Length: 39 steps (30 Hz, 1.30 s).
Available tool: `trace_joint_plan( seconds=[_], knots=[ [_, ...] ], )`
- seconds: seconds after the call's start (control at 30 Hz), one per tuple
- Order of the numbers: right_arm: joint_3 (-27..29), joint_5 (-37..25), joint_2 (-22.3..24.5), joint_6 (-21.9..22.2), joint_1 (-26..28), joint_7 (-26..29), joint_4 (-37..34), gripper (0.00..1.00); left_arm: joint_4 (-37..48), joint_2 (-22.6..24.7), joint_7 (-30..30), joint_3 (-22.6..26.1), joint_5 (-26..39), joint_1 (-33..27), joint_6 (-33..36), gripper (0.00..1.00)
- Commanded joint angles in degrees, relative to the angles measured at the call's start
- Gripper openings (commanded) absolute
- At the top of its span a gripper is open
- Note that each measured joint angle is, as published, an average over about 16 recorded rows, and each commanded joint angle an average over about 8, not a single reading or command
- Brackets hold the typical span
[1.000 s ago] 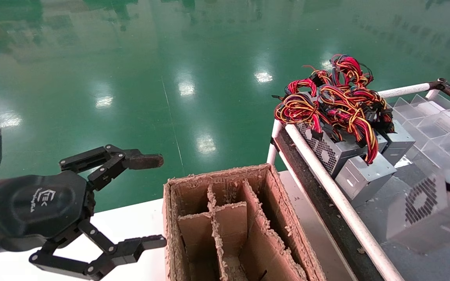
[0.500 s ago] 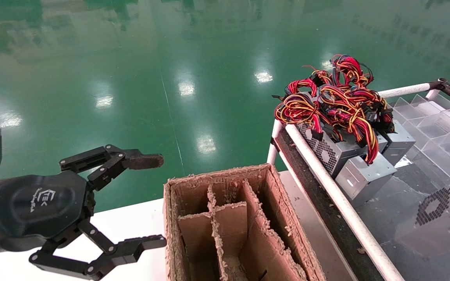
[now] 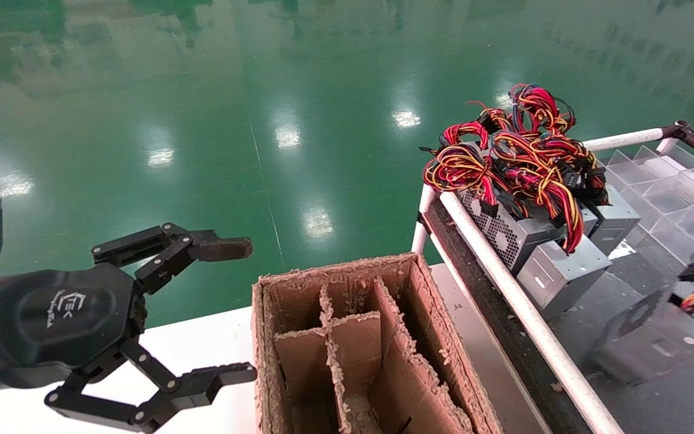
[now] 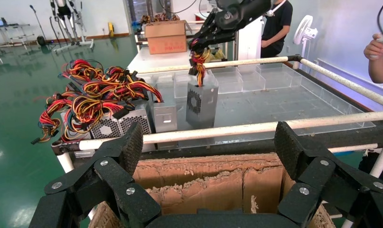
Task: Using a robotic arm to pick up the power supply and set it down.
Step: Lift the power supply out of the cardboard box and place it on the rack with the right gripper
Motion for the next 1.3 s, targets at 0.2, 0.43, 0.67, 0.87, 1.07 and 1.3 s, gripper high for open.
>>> trace_joint_plan(
  seconds=[0.2,0.43,0.67,0.87,1.07,1.3],
  knots=[
    [2.1,-8.3,-5.6,-0.9,4.3,3.1,-1.5,0.00,0.0,0.0,0.0,0.0,0.0,0.0,0.0,1.00],
    [2.3,-20.2,-12.2,-4.7,13.2,6.9,-4.8,0.00,0.0,0.0,0.0,0.0,0.0,0.0,0.0,1.00],
    [0.4,-31.8,-20.1,-10.7,24.5,8.8,-12.0,0.00,0.0,0.0,0.0,0.0,0.0,0.0,0.0,1.00],
    [-1.4,-37.9,-26.3,-15.7,32.6,7.4,-20.1,0.00,0.0,0.0,0.0,0.0,0.0,0.0,0.0,1.00],
    [-2.8,-41.2,-31.0,-18.9,37.8,3.9,-27.4,0.00,0.0,0.0,0.0,0.0,0.0,0.0,0.0,1.00],
    [-3.6,-42.9,-34.3,-21.2,41.3,0.4,-34.7,0.67,0.0,0.0,0.0,0.0,0.0,0.0,0.0,1.00]
  ],
)
